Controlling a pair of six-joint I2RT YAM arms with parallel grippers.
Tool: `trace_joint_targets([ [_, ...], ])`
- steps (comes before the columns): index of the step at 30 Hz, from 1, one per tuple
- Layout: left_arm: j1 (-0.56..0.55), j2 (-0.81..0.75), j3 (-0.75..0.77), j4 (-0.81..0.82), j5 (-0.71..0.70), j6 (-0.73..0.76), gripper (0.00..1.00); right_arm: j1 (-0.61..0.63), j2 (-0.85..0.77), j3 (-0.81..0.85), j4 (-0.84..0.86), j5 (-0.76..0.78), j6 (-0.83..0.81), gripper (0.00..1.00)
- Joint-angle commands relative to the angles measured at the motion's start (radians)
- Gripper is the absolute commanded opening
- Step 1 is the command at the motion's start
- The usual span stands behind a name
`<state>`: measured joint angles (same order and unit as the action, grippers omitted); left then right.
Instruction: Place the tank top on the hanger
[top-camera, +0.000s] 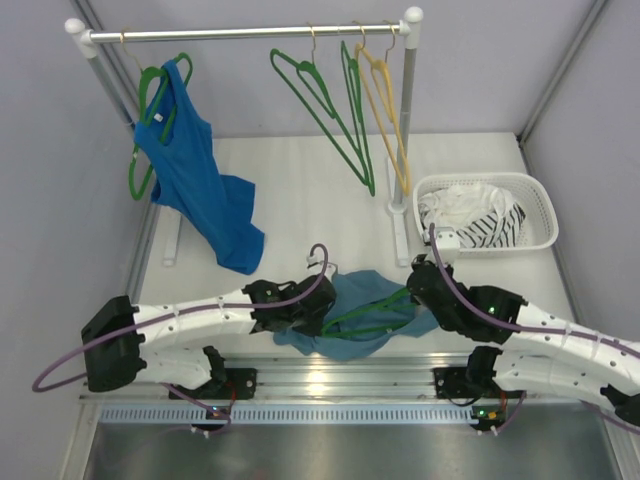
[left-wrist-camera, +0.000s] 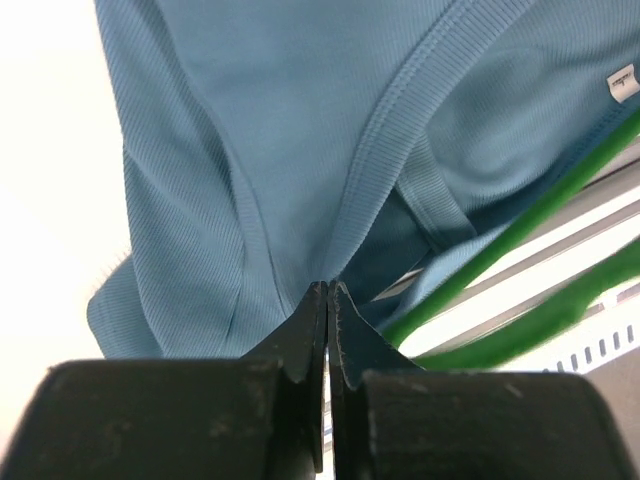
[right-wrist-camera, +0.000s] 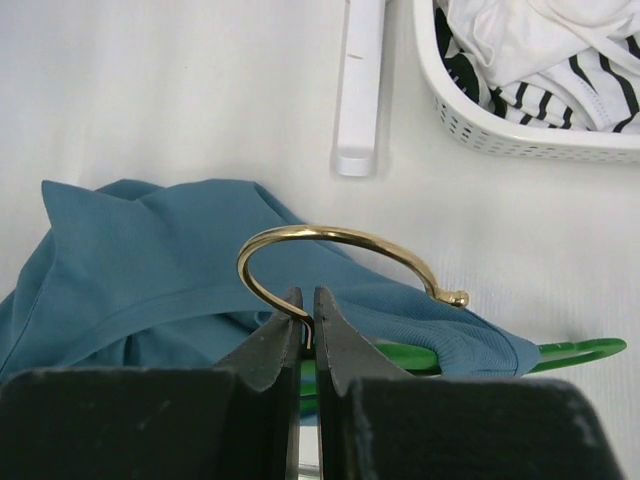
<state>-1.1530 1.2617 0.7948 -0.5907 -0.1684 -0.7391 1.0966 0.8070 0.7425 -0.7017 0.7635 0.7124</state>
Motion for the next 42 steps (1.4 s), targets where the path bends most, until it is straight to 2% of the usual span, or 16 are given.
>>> trace_joint_targets([
  [1, -0.004, -0.05, -0.014, 0.008, 0.017, -0.023, 0.0, -0.001, 0.008, 0.057, -0.013, 0.088, 0.016, 0.0],
  [17, -0.004, -0.11, 0.047, -0.055, 0.053, 0.004, 0.0, -0.001, 0.014, 0.055, -0.022, 0.117, 0.032, 0.0],
  [27, -0.004, -0.004, 0.305, -0.146, 0.004, 0.102, 0.0, 0.0, 0.02, 0.073, 0.021, 0.073, -0.004, 0.0],
  [42, 0.032, 0.198, 0.579, -0.199, -0.002, 0.26, 0.0, 0.014, 0.017, 0.152, 0.042, 0.042, -0.044, 0.0],
])
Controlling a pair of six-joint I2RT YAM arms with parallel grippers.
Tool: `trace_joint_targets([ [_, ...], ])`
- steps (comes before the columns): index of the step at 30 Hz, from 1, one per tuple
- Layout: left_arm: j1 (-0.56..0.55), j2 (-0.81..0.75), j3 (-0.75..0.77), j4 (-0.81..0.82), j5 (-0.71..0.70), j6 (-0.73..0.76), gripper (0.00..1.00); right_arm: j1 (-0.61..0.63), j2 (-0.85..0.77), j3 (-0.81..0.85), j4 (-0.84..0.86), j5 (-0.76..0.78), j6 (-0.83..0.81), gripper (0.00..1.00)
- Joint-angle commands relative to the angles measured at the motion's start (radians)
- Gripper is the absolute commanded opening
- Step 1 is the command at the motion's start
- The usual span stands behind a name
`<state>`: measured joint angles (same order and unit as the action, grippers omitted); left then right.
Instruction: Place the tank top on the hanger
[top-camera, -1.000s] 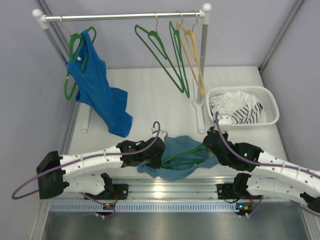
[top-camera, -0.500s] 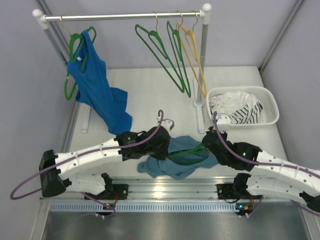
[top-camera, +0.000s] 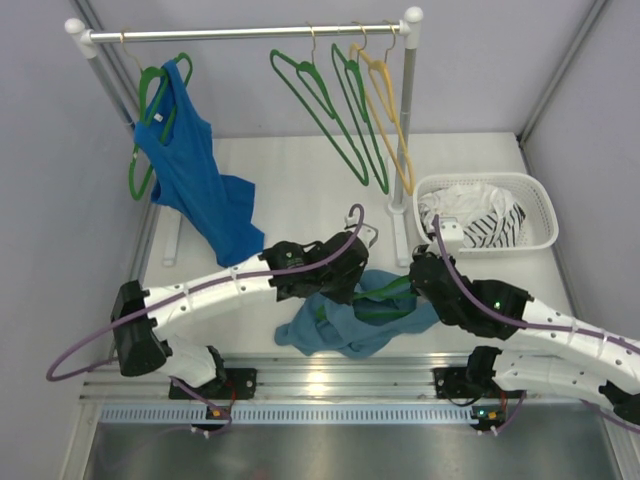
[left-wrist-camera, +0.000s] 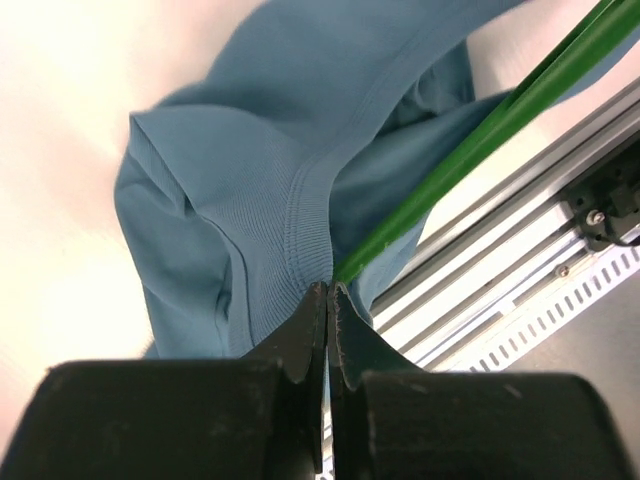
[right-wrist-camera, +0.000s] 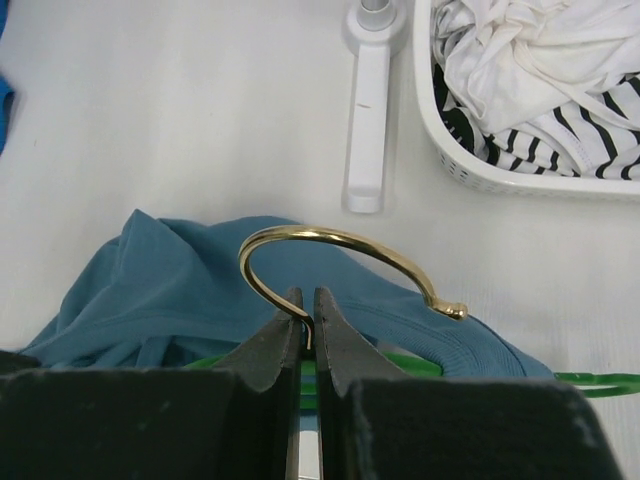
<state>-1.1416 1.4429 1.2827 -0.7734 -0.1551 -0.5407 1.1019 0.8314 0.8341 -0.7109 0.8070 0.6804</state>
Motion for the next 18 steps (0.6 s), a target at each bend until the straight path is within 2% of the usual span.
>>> trace_joint_targets([
  [1, 0.034, 0.023, 0.105, -0.03, -0.012, 0.068, 0.0, 0.01, -0.008, 0.063, 0.053, -0.005, -0.015, 0.0],
  [12, 0.109, 0.105, 0.263, -0.096, 0.046, 0.148, 0.0, 0.019, -0.02, 0.135, 0.059, -0.015, -0.062, 0.0],
  [16, 0.126, 0.119, 0.3, -0.11, 0.126, 0.169, 0.0, 0.026, -0.018, 0.163, 0.053, -0.015, -0.076, 0.0],
  [18, 0.126, 0.116, 0.31, -0.113, 0.146, 0.179, 0.07, 0.027, -0.02, 0.172, 0.054, -0.017, -0.079, 0.0],
])
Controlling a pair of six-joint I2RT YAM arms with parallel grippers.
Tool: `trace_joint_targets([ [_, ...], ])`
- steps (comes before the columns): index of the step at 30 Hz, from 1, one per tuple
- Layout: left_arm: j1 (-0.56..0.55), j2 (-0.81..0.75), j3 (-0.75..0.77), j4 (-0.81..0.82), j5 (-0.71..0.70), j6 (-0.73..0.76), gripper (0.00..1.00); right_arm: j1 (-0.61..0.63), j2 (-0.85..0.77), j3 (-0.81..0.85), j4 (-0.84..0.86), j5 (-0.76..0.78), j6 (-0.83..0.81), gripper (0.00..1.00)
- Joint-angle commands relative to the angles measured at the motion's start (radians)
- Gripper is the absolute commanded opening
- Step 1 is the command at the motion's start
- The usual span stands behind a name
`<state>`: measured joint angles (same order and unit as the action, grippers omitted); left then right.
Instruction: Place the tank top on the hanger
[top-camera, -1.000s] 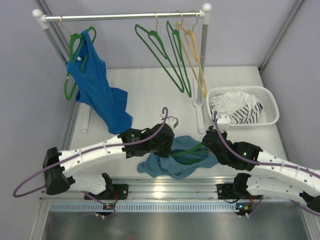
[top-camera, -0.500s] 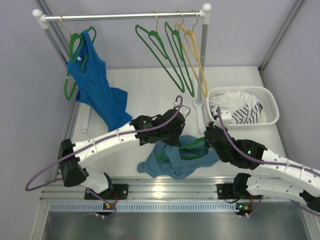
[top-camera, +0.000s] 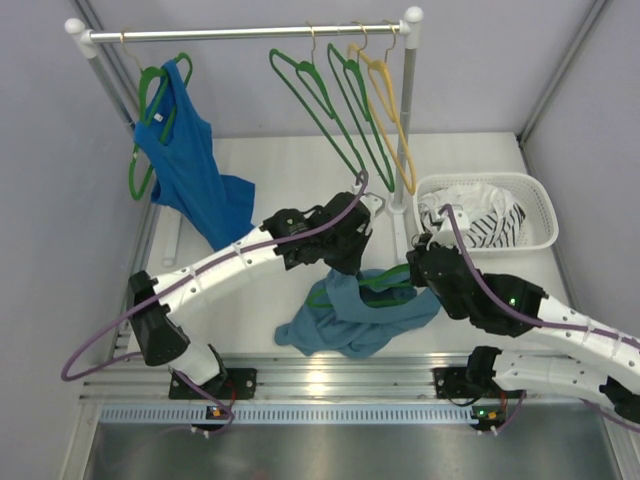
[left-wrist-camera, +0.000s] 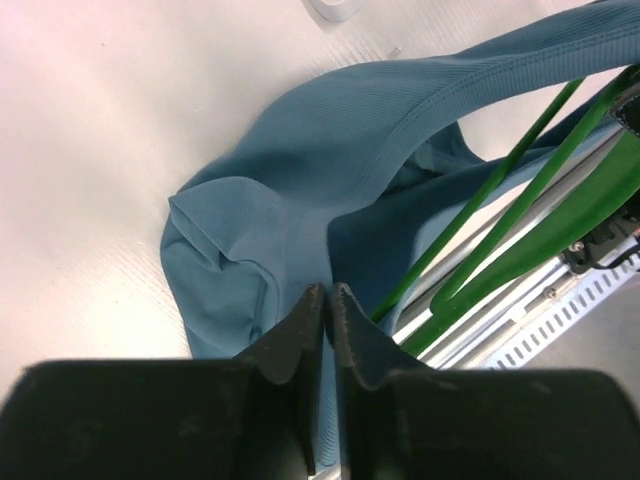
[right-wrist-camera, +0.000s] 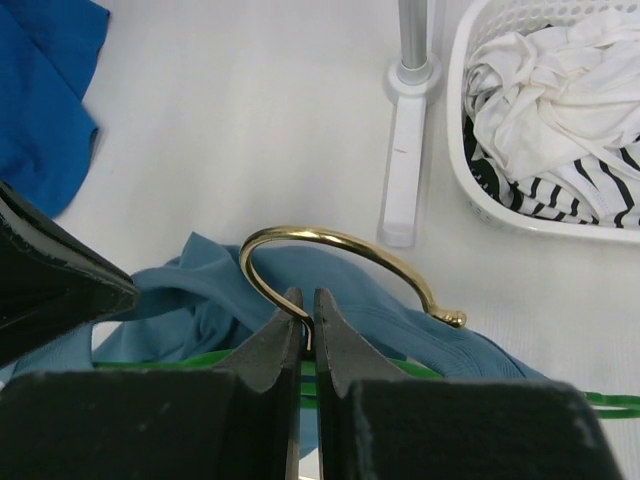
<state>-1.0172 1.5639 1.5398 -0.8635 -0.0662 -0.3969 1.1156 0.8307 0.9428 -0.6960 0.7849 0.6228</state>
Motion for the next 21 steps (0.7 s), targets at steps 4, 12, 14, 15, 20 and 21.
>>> trace_joint_targets([
  [4, 0.005, -0.04, 0.059, 0.006, 0.103, 0.053, 0.32, 0.016, -0.028, 0.073, 0.043, -0.01, -0.023, 0.0],
  [12, 0.005, -0.217, 0.005, 0.139, 0.151, 0.119, 0.57, 0.02, -0.044, 0.077, 0.036, -0.035, -0.025, 0.0],
  [14, 0.005, -0.287, -0.023, 0.156, 0.143, 0.141, 0.58, 0.02, -0.054, 0.08, 0.032, -0.039, -0.026, 0.0],
  [15, 0.005, -0.309, -0.033, 0.155, 0.144, 0.151, 0.59, 0.02, -0.061, 0.082, 0.027, -0.041, -0.026, 0.0],
  [20, 0.005, -0.416, -0.128, 0.112, 0.18, 0.213, 0.61, 0.02, -0.074, 0.097, 0.006, -0.055, -0.032, 0.0],
  [21, 0.005, -0.424, -0.142, 0.109, 0.19, 0.216, 0.61, 0.02, -0.077, 0.1, 0.001, -0.056, -0.032, 0.0],
])
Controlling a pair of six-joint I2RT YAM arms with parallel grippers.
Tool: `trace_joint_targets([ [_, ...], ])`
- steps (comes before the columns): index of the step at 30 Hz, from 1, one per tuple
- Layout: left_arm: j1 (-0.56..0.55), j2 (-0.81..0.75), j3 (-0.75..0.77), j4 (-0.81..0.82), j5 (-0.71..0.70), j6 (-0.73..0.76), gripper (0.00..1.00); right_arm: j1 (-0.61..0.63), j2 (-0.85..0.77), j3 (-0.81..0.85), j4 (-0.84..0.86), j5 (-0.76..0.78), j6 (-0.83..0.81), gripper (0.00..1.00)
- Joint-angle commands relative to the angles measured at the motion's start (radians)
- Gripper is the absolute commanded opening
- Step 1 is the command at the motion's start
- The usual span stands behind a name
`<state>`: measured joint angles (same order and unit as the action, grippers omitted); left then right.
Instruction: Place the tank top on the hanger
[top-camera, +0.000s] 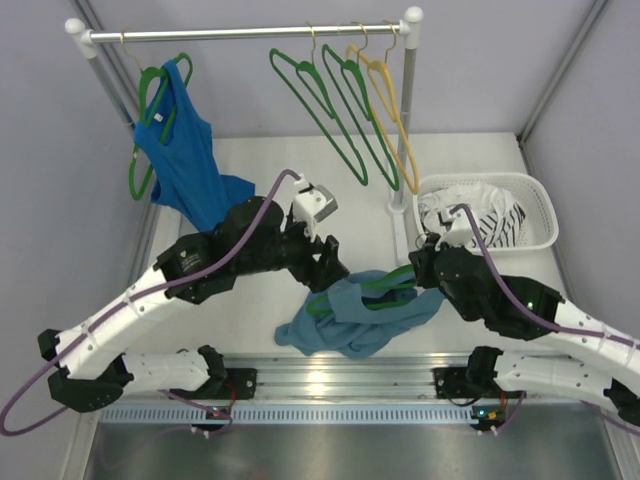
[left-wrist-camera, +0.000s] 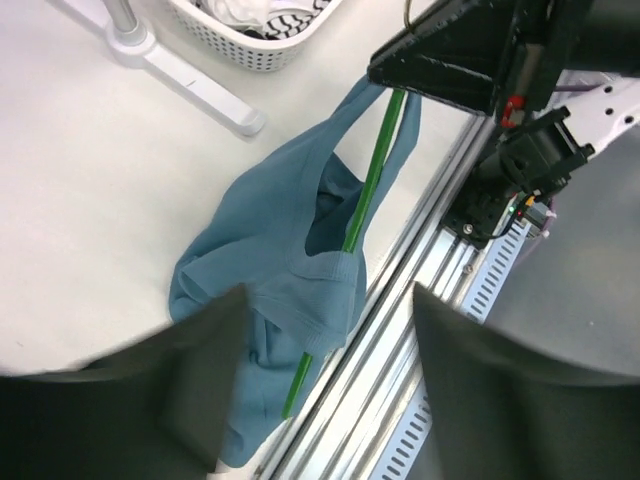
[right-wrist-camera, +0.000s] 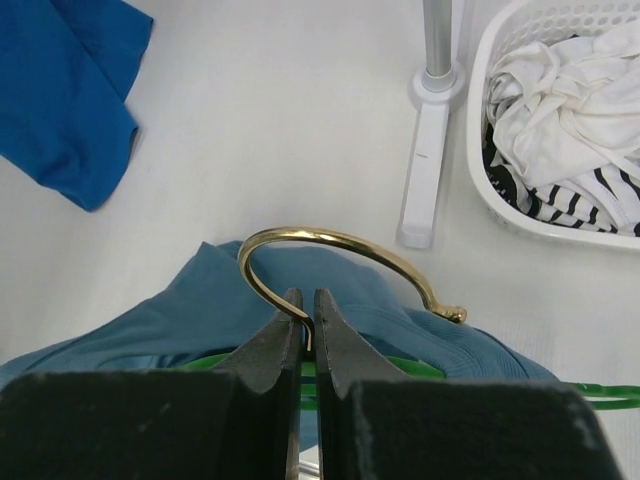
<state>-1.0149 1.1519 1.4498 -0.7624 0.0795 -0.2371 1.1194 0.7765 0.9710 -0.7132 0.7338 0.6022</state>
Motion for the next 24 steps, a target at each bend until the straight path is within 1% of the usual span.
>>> trace_joint_targets([
  [1, 0.002, -0.02, -0.064, 0.008, 0.049, 0.058, 0.79, 0.017, -0.025, 0.075, 0.017, -0.005, -0.015, 0.0],
  [3, 0.001, -0.024, -0.095, 0.005, 0.094, 0.067, 0.87, 0.016, -0.02, 0.087, 0.012, -0.007, -0.019, 0.0],
  [4, -0.001, -0.023, -0.109, 0.006, 0.1, 0.068, 0.98, 0.016, -0.017, 0.092, 0.009, -0.008, -0.024, 0.0],
  [10, -0.001, -0.018, -0.166, 0.055, 0.086, 0.094, 0.98, 0.016, -0.002, 0.117, 0.004, -0.013, -0.033, 0.0],
  [12, -0.001, 0.0, -0.17, 0.054, 0.106, 0.105, 0.97, 0.016, 0.0, 0.121, 0.003, -0.013, -0.033, 0.0],
  [17, -0.004, 0.029, -0.19, 0.077, 0.144, 0.12, 0.91, 0.016, 0.001, 0.13, -0.002, -0.013, -0.038, 0.0],
  [20, -0.004, 0.04, -0.203, 0.081, 0.151, 0.133, 0.82, 0.016, 0.01, 0.138, -0.003, -0.013, -0.039, 0.0],
  [21, -0.005, 0.045, -0.204, 0.081, 0.149, 0.134, 0.75, 0.016, 0.012, 0.141, -0.002, -0.013, -0.041, 0.0],
  [22, -0.005, 0.048, -0.21, 0.08, 0.149, 0.136, 0.73, 0.016, 0.012, 0.144, -0.003, -0.013, -0.044, 0.0],
  [24, -0.005, 0.051, -0.219, 0.093, 0.152, 0.142, 0.65, 0.016, 0.017, 0.152, -0.003, -0.016, -0.045, 0.0],
])
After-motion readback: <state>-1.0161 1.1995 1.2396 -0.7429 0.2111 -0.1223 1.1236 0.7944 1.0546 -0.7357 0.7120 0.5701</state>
